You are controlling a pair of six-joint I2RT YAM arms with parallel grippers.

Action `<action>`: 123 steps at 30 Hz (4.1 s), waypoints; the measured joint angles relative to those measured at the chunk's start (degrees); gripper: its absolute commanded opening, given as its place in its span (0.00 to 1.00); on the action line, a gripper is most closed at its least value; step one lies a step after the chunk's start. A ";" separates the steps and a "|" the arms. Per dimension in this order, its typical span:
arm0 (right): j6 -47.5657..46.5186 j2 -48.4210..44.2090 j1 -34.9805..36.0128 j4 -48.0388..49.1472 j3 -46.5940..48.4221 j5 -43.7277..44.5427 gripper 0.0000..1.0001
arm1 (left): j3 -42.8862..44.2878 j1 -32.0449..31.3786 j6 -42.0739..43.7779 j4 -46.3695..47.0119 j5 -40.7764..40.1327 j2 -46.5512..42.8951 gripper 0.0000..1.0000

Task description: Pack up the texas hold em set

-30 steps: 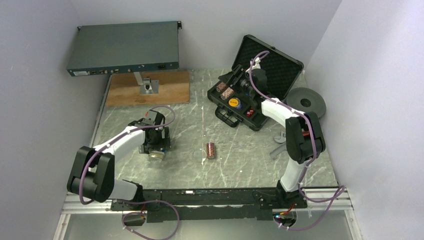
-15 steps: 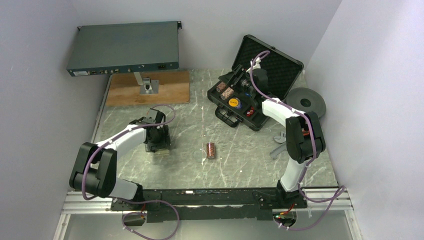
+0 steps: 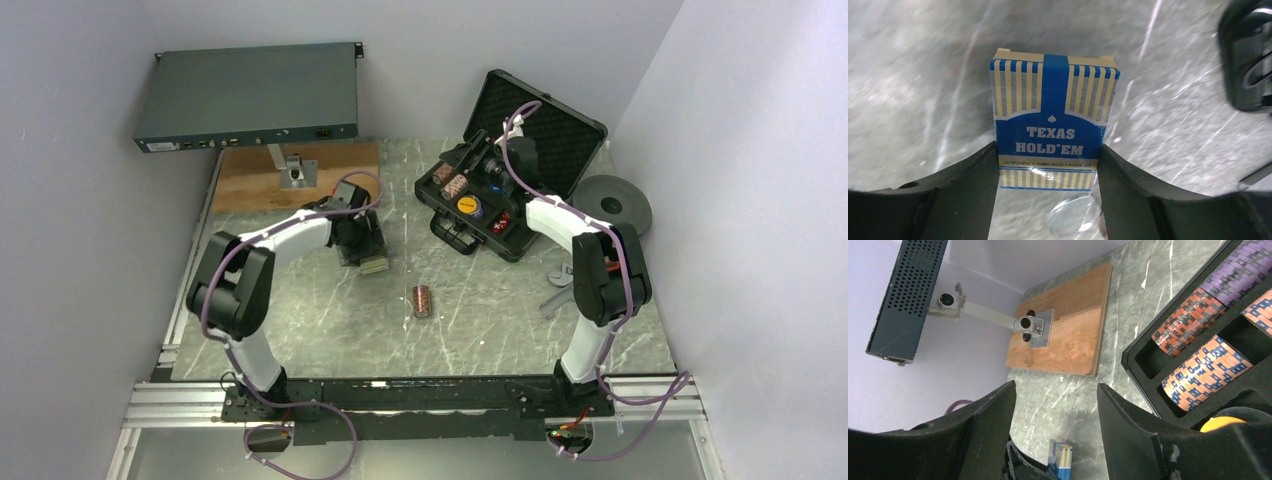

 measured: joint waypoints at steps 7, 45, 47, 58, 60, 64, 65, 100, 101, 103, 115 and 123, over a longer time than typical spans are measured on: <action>-1.07 0.00 -0.94 -1.75 0.04 0.00 0.63 | 9.09 -1.01 -1.66 1.53 4.44 8.72 0.69; -26.86 0.09 10.93 -48.54 34.77 19.02 0.92 | 7.21 1.09 28.22 3.08 -14.64 -37.70 1.00; -27.69 1.11 13.35 -51.74 39.71 21.29 0.92 | 4.74 1.09 29.59 3.72 -16.68 -38.58 1.00; -27.82 7.37 21.92 -59.36 42.82 28.15 0.92 | -1.42 1.14 35.41 8.57 -29.05 -48.11 0.98; -26.82 9.09 23.10 -60.02 40.85 28.59 0.91 | -2.40 0.92 36.46 9.73 -30.71 -49.99 0.98; -24.65 12.31 24.96 -61.18 37.88 28.76 0.89 | -3.28 0.33 37.77 11.30 -33.18 -51.25 0.97; -23.85 13.33 25.29 -61.70 37.86 28.76 0.88 | -3.39 0.28 38.05 11.54 -33.51 -51.28 0.97; -10.88 33.16 27.41 -74.75 50.93 25.55 0.94 | -3.67 0.20 38.21 12.37 -34.01 -50.86 0.97; -10.91 33.48 27.45 -74.95 51.39 25.70 0.93 | -3.67 0.20 38.18 12.37 -33.99 -50.86 0.97; -10.95 33.99 27.58 -75.21 51.74 25.83 0.92 | -3.67 0.20 38.21 12.37 -34.01 -50.86 0.97; -12.83 35.30 29.27 -76.32 52.04 27.34 0.71 | -3.67 0.20 38.21 12.37 -33.99 -50.86 0.97; -14.21 36.70 29.49 -77.66 54.40 27.65 0.36 | -3.69 0.20 38.21 12.39 -33.99 -50.88 0.96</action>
